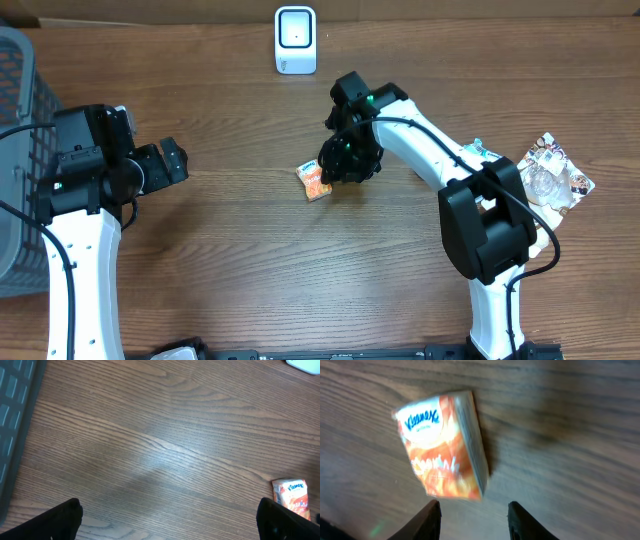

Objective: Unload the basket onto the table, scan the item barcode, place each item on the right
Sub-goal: 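Lower the right gripper onto the orange packet and grasp it, then lift the orange packet with the right gripper toward the scanner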

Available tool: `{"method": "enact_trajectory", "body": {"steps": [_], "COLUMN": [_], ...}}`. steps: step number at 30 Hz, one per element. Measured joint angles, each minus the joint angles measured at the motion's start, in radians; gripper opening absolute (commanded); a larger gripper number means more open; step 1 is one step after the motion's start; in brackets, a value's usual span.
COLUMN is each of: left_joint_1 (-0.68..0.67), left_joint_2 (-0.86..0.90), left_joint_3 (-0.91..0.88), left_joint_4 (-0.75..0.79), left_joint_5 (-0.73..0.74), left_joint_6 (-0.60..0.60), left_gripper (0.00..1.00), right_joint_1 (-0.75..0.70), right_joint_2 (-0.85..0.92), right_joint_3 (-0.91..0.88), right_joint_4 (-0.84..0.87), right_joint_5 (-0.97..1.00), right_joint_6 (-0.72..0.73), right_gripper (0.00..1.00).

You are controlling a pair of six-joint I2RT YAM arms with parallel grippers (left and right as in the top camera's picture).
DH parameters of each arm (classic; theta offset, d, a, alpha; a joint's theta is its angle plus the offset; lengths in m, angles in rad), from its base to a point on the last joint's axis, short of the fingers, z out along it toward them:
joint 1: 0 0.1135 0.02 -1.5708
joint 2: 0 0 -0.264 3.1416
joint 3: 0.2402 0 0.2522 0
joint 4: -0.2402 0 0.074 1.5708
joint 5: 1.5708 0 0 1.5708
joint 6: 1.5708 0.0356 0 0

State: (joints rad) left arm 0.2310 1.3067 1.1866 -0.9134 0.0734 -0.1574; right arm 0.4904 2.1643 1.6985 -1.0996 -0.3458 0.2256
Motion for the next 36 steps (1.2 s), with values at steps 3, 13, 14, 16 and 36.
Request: {"method": "enact_trajectory", "body": {"steps": [3,13,14,16,36], "left_joint_1": [0.000,0.000,0.000,0.000,0.000], "left_joint_2": [0.000,0.000,0.000,0.000,0.000], "left_joint_3": [0.000,0.000,0.000,0.000,0.000], "left_joint_4": [0.000,0.000,0.000,0.000,0.000], "left_joint_5": [0.000,0.000,0.000,0.000,0.000], "left_joint_6": [0.000,0.000,0.000,0.000,0.000], "left_gripper": [1.00,0.99,1.00,1.00,0.99], "right_joint_1": [0.000,0.000,0.000,0.002,-0.196], "right_joint_2": [0.000,0.000,0.000,0.000,-0.094], "right_joint_3": [-0.051,-0.151,-0.152,-0.152,-0.152], "right_joint_4": [0.063,0.210,0.217,0.228,0.166], "right_joint_5": [-0.013,-0.048,-0.053,-0.062,-0.841], "right_joint_6": [0.008,0.067,0.072,0.075,-0.157], "right_gripper": [0.39,0.13,0.09,0.04,0.04]}}
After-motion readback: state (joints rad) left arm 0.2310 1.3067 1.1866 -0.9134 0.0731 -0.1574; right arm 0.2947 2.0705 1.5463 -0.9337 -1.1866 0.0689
